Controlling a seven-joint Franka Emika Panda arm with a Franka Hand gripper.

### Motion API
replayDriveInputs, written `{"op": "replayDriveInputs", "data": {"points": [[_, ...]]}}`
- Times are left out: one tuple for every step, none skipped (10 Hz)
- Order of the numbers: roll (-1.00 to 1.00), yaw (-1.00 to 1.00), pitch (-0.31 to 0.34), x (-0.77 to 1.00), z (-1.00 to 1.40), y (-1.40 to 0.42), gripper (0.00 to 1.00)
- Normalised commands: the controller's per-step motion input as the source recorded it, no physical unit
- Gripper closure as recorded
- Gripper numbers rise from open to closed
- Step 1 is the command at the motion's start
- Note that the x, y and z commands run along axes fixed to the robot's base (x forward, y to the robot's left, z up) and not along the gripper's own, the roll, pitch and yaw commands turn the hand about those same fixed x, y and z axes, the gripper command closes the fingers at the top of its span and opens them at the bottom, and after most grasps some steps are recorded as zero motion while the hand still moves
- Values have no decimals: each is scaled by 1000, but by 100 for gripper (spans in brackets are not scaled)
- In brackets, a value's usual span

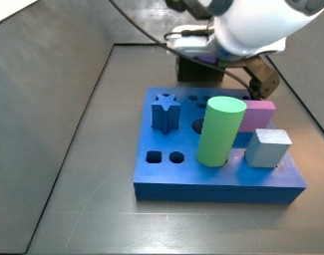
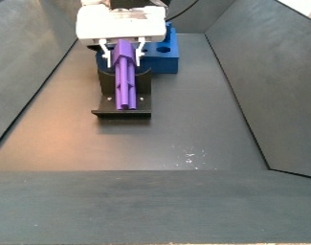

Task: Pick up the 3 prong object. Move up. Rotate the 3 prong object. Place the 3 prong object on the fixture. Regrasp the 3 prong object. Move to above the board. Insert the 3 prong object.
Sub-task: Move to above the board.

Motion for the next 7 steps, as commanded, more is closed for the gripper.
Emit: {"op": "replayDriveInputs", "data": {"points": [[64, 173, 191, 162, 1000, 242, 100], [19, 186, 157, 154, 1000, 224, 100], [11, 191, 129, 150, 1000, 217, 100], [-19, 189, 68, 140, 1000, 204, 100], [-27, 182, 41, 137, 1000, 198, 100], [-28, 158, 1, 128, 1000, 185, 100], [-28, 132, -22, 121, 1000, 177, 100]]}}
